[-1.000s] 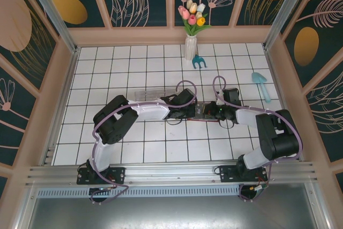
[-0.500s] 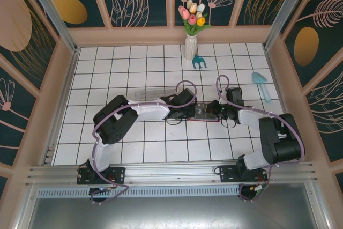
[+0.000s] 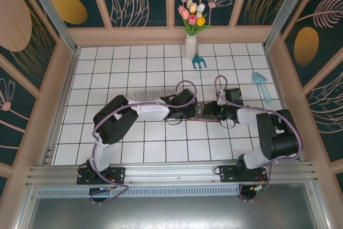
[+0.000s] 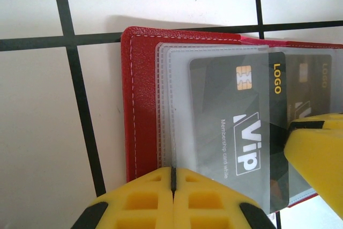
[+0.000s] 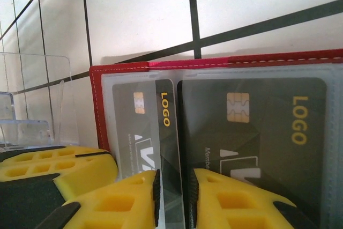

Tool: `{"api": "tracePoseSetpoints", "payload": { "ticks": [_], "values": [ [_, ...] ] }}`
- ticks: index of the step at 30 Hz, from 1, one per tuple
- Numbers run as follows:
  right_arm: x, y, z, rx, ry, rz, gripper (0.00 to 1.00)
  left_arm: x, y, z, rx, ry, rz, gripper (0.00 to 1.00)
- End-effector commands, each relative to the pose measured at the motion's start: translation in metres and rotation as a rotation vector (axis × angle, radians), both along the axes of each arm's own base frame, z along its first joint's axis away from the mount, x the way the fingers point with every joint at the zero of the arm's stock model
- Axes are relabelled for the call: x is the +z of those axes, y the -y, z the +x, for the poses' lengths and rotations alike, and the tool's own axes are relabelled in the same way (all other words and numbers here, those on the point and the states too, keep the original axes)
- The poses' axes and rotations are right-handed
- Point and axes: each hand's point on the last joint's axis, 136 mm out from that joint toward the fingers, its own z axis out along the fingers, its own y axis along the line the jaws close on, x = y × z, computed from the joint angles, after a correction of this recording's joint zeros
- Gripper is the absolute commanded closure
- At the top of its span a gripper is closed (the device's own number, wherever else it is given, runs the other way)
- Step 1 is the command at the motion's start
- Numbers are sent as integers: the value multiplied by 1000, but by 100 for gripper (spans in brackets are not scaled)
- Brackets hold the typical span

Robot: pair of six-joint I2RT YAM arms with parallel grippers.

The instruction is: Take the credit cards out of the card holder

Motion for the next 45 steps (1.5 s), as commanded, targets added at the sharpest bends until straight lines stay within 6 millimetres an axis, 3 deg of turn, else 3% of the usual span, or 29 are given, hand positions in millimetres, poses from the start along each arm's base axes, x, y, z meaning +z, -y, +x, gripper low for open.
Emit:
{"api": "tracePoseSetpoints", "payload": {
  "ticks": [1,4,8,13,16,28,32,34,37,40,45],
  "values": [
    [-4,-9,-2,29,-17,21,76,-22,-15,-10,5,-44,67,100],
    [-2,-14,-3,44,-18,46,76,-23,-15,-11,5,-48,69,100],
    [-1,-15,-2,44,-16,47,84,-23,-15,-11,5,-48,69,100],
    [2,-15,-1,40,-9,56,100,-22,-15,-11,5,-45,69,100],
    [5,-11,0,21,-2,52,100,-22,-16,-10,7,-43,72,100],
    [22,42,-1,-182,35,-46,100,-23,-17,-10,9,-43,78,100],
    [49,49,-2,-212,118,-56,100,-15,-14,-7,8,-27,62,100],
    [71,47,-2,-200,190,-37,100,-2,-10,-3,9,-2,42,100],
    [98,44,-2,-184,277,-7,100,33,-3,7,15,67,-12,98],
    [116,39,-4,-164,341,31,100,81,-2,16,37,167,-86,82],
    [150,22,-8,-81,451,145,100,159,-24,22,91,329,-199,60]
  ]
}}
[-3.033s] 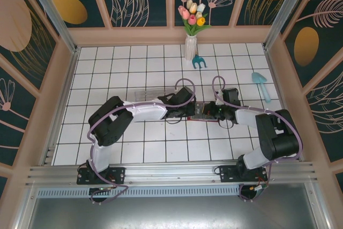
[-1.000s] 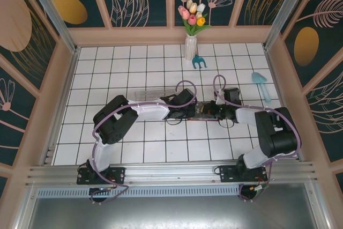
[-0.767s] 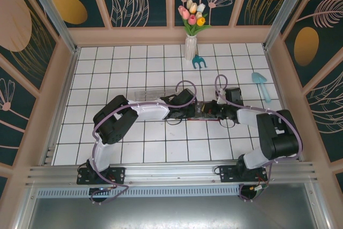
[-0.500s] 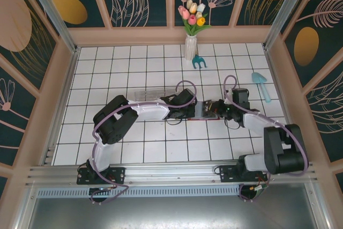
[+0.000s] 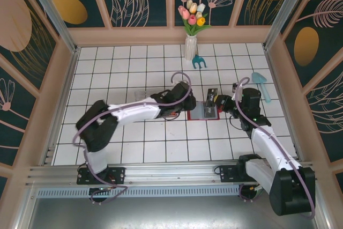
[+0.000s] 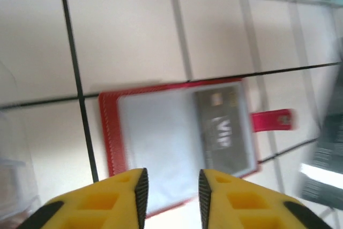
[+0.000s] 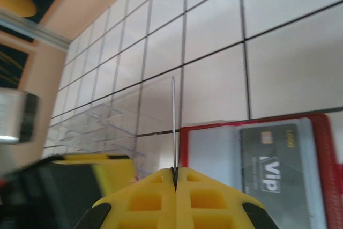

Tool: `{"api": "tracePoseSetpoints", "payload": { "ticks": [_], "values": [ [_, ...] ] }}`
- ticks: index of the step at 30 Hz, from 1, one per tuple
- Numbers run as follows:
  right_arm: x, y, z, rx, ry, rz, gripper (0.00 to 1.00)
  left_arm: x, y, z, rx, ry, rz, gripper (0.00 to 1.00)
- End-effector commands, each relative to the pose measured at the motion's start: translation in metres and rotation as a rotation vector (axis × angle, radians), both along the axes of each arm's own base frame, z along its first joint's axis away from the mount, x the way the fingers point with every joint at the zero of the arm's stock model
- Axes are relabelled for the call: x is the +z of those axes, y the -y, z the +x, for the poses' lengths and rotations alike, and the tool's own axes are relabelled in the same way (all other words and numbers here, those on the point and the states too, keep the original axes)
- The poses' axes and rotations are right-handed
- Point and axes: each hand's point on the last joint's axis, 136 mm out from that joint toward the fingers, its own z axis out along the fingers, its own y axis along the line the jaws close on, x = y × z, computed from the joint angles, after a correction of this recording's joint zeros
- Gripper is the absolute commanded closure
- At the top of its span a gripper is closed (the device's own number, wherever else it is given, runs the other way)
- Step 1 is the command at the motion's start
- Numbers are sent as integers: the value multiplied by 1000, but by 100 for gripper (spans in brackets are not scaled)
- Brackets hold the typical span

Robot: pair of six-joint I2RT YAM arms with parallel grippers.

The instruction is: Take the credit cards out of the card holder

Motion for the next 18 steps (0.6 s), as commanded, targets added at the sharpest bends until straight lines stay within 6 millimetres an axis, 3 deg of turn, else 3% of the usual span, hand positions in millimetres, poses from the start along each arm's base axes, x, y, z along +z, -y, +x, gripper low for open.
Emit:
{"api": "tracePoseSetpoints", "payload": {
  "ticks": [1,7,8,14,18],
  "values": [
    [29,-17,-6,110,104,87,100,66,-17,9,43,146,-117,59],
    [70,-50,-16,308,223,191,100,102,-38,-2,-40,187,-340,59],
    [75,-58,-19,353,234,205,100,98,-43,-8,-55,187,-350,60],
    [98,-91,-19,487,268,265,100,116,-53,-24,-125,243,-467,67],
    [105,-101,-15,536,264,304,100,129,-58,-28,-149,278,-536,69]
  ]
}}
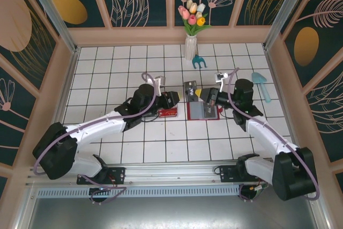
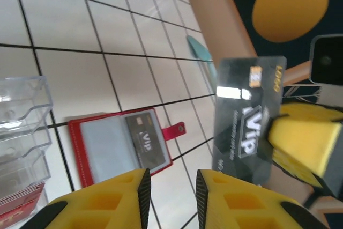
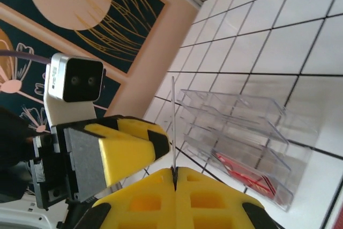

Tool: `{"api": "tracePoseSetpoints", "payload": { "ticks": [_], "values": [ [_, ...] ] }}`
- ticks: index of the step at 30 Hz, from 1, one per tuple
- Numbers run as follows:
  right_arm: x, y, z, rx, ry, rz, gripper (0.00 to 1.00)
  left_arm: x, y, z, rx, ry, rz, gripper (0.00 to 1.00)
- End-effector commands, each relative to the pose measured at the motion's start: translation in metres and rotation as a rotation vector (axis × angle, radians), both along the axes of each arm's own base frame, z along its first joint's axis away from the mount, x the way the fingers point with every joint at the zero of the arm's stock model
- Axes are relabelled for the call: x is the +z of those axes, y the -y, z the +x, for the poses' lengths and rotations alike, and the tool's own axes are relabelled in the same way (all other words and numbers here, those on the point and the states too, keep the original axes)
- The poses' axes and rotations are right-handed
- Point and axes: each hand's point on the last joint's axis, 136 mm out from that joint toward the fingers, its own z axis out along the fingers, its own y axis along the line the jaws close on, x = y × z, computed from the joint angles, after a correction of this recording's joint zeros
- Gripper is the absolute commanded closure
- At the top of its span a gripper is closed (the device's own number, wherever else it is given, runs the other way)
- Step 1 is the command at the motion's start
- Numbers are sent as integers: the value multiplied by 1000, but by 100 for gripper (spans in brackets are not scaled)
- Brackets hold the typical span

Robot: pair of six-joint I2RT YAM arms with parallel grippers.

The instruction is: Take the credit cards out of the card holder

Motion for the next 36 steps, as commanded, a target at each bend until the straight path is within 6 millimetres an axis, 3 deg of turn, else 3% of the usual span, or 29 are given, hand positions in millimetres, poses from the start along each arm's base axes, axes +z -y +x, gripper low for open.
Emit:
{"api": "tracePoseSetpoints", "payload": {
  "ticks": [1,16,22,33,36],
  "values": [
    [37,-14,-3,101,95,77,100,50,3,-5,-60,121,-154,69],
    [42,-28,-9,180,83,108,100,40,7,-2,-93,96,-165,72],
    [43,-28,-7,171,91,99,100,24,1,6,-46,55,-118,72],
    [38,-30,-8,186,79,92,100,34,9,-3,-118,72,-192,72],
    [35,-30,-7,186,70,88,100,37,11,-7,-139,74,-210,80]
  ]
}}
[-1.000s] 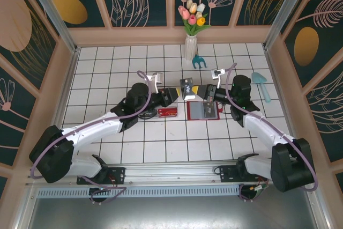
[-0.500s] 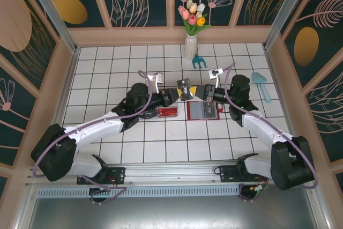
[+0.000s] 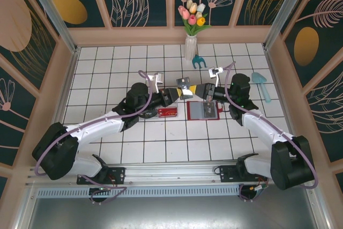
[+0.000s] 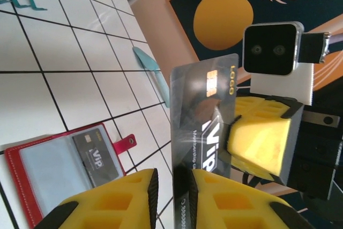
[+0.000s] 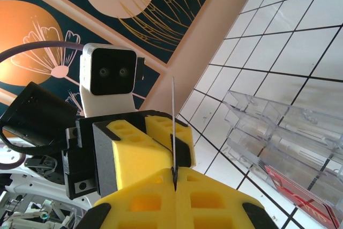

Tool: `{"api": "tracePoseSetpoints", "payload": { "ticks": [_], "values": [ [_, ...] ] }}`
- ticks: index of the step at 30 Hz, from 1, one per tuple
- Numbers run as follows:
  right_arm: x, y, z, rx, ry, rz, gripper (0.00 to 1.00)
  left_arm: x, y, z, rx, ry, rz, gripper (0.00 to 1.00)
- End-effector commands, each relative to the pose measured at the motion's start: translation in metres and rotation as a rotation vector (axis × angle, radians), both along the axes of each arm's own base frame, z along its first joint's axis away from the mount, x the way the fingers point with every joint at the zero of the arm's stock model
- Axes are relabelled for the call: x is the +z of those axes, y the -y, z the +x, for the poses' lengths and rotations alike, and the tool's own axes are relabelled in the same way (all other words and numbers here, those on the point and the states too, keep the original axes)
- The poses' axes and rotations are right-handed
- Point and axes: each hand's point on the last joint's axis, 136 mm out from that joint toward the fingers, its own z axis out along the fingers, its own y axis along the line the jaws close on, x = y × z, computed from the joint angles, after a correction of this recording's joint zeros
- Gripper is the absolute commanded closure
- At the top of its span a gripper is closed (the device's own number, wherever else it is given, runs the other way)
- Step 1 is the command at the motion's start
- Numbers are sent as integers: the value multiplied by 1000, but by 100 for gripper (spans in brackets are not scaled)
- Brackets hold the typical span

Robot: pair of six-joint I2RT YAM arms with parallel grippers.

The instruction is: Take the credit cards out of the card holder

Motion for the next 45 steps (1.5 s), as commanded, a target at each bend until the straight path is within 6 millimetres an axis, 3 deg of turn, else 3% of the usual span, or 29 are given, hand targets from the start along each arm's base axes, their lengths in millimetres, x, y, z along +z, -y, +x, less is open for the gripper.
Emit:
{"api": "tracePoseSetpoints", "payload": {
  "ticks": [1,5,11,12,13,15,20,23,25,28,37,40,45],
  "values": [
    [11,-5,-3,39,64,6,100,8,3,-4,-39,21,-48,83],
    [10,-6,-2,42,65,3,100,12,3,-8,-51,28,-66,85],
    [5,-6,-1,38,54,-6,100,17,4,-11,-69,28,-95,100],
    [5,-6,0,35,57,-10,94,18,3,-12,-70,23,-103,100],
    [4,-5,1,24,54,-19,79,19,4,-13,-73,21,-112,100],
    [1,-3,5,-7,52,-39,62,21,2,-13,-67,13,-129,100],
    [-9,8,18,-120,41,-110,54,13,-16,-5,55,-54,-105,100],
    [-13,19,27,-213,43,-150,45,-8,-44,5,232,-154,-43,100],
    [-13,25,30,-259,50,-167,33,-26,-69,7,374,-243,-16,100],
    [-11,30,32,-301,64,-181,1,-50,-105,2,545,-365,-9,100],
    [-15,43,43,-402,45,-236,1,-97,-166,-26,856,-667,30,100],
    [-10,43,40,-408,67,-238,1,-108,-174,-35,933,-765,29,100],
    [-2,52,39,-471,99,-247,1,-108,-171,-42,1040,-849,50,100]
  ]
}}
